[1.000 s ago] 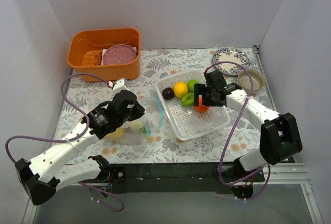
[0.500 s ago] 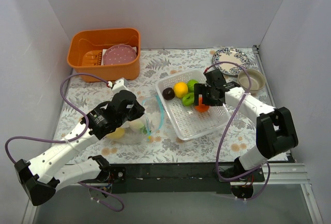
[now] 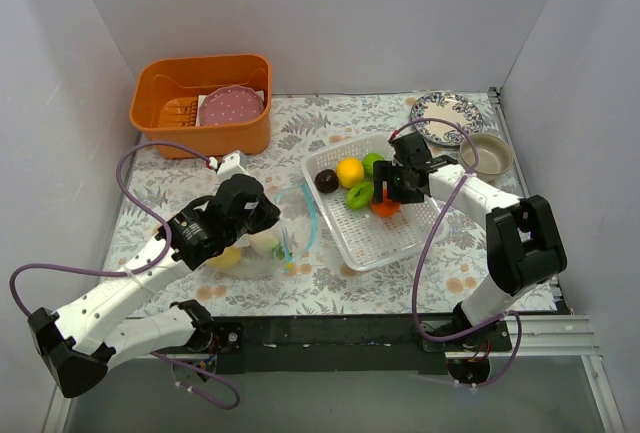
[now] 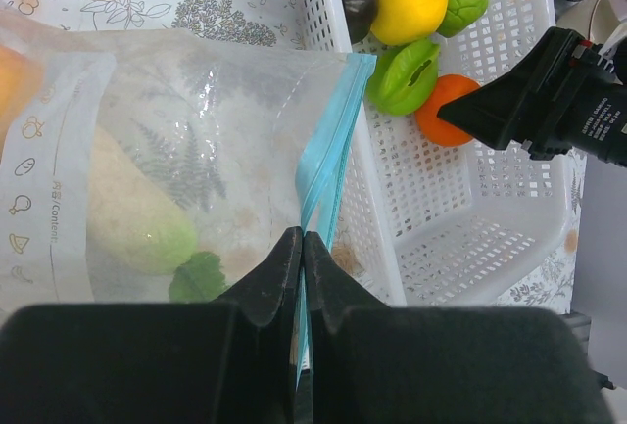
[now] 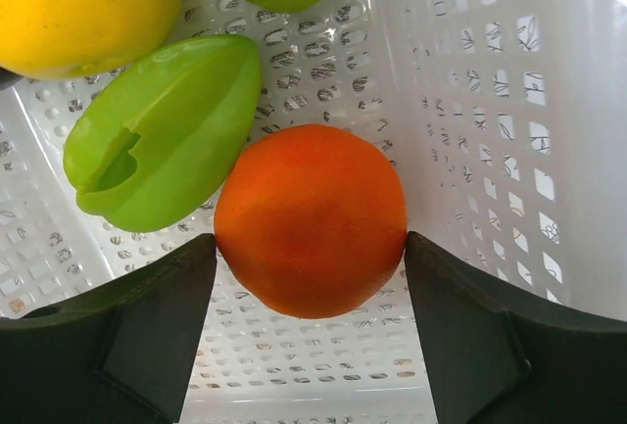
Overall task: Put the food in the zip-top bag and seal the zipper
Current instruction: Pick up the fake fruit from the bin.
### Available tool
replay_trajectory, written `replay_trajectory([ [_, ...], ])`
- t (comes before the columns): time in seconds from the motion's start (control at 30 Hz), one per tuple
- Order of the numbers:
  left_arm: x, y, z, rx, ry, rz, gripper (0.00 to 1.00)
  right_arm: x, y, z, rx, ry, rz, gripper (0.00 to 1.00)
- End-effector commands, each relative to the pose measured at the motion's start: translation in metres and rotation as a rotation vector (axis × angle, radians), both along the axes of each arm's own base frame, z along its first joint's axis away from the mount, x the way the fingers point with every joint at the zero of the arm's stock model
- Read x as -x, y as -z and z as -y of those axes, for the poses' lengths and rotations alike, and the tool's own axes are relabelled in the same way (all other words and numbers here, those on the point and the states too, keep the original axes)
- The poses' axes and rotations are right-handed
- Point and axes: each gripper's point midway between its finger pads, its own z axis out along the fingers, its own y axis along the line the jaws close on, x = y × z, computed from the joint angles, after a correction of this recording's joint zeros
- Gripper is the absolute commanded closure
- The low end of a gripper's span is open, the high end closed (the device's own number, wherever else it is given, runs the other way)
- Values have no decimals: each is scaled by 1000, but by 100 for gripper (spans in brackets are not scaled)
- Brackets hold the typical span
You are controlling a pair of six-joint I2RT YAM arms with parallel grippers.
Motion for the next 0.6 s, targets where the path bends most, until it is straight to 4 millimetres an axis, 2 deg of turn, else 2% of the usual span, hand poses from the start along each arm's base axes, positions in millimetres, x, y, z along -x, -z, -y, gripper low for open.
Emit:
replay_trajectory([
  [0.0, 3, -2, -1, 10, 9, 7, 100, 6, -7, -15, -94, -79, 20, 20],
  [0.27, 1, 1, 4, -1, 19, -3, 100, 35, -11, -26, -141, -190, -20, 20],
  [0.43, 1, 2, 6, 5, 31, -1, 100, 38, -12, -22, -116, -212, -19, 13],
  [0.57, 0, -1, 7, 10, 39, 7, 100, 29, -17, -23, -112, -197, -2, 9],
])
